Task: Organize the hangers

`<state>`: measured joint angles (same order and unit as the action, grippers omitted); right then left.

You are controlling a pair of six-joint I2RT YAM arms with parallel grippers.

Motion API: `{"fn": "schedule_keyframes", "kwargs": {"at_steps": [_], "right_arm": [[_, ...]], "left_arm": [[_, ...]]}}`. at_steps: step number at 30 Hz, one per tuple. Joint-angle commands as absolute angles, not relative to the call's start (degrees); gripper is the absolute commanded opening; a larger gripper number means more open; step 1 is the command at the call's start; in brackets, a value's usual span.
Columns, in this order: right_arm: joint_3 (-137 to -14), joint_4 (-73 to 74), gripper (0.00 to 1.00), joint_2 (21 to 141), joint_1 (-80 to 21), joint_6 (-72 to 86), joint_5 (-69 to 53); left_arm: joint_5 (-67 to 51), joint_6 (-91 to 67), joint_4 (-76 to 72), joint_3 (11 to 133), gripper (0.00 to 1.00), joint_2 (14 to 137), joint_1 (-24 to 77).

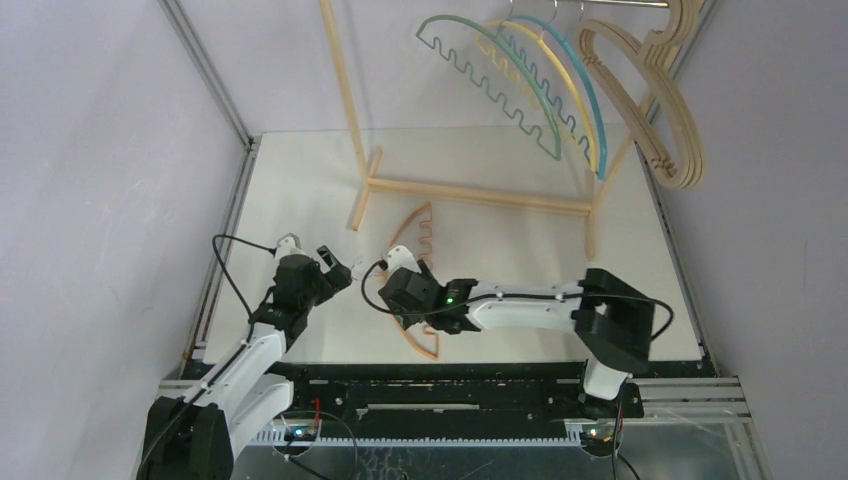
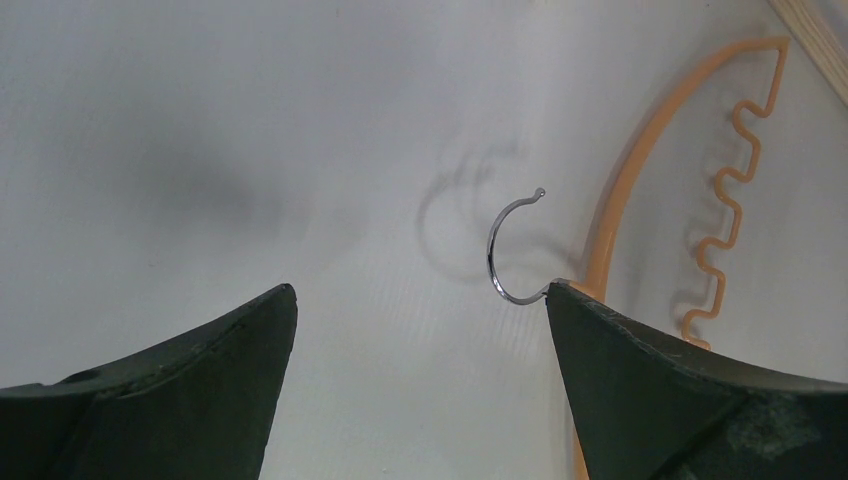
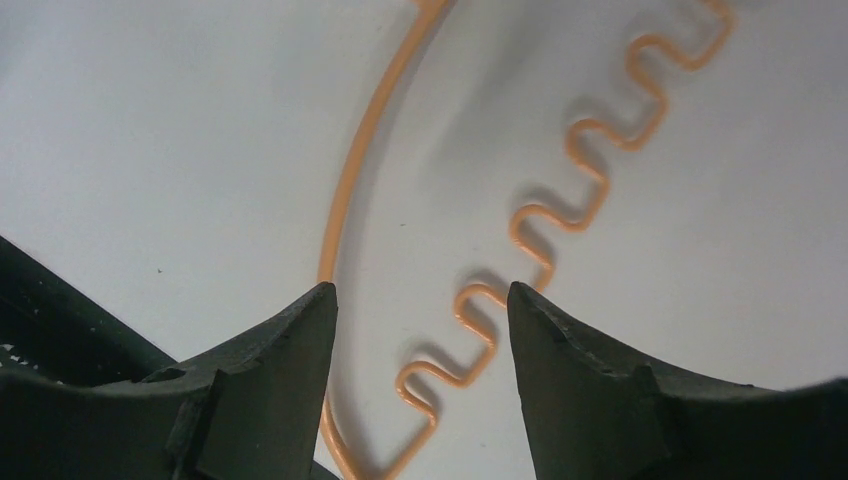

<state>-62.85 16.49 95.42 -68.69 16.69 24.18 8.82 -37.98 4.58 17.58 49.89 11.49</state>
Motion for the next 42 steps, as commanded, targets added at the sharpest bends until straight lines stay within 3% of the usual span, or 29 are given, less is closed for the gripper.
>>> {"fn": "schedule_keyframes", "kwargs": {"at_steps": [1, 9, 15, 21, 22, 24, 28, 35, 42], "right_arm": [[-68.62, 15.81, 0.71, 100.59, -69.03, 20.39, 19.17], [-71.80, 15.43, 0.70, 108.08, -68.65, 21.58, 15.14], [-74.20, 16.52, 0.63, 112.26, -67.68, 22.70, 12.75], [-76.27, 21.05, 0.35, 115.07, -67.48, 25.84, 16.93], [-76.27, 21.81, 0.27, 115.19, -67.29, 26.50, 17.38], [-76.22, 23.06, 0.01, 115.35, -66.97, 26.79, 17.29], [-75.10, 24.37, 0.00, 112.73, -66.80, 27.14, 18.53], [-73.91, 24.42, 0.00, 97.98, -63.14, 26.31, 21.03], [-74.54, 19.30, 0.00, 85.05, -51.86, 26.02, 7.45]], "left_arm": [[9.19, -37.47, 2.16, 19.16, 0.99, 50.03, 11.12], [9.22, -37.53, 1.34, 18.17, 0.99, 49.69, 11.15], [9.02, -37.46, 1.32, 18.02, 1.00, 49.42, 11.15], [9.01, -37.35, 1.49, 18.02, 1.00, 49.22, 11.14], [9.05, -37.28, 1.52, 18.01, 0.99, 49.14, 11.16], [9.11, -37.25, 1.56, 17.98, 0.99, 49.21, 11.09], [9.12, -37.26, 1.70, 18.25, 0.99, 49.26, 10.99], [9.99, -37.64, 3.74, 18.37, 1.00, 46.08, 11.05], [11.47, -38.22, 4.76, 17.19, 0.99, 37.67, 11.05]]}}
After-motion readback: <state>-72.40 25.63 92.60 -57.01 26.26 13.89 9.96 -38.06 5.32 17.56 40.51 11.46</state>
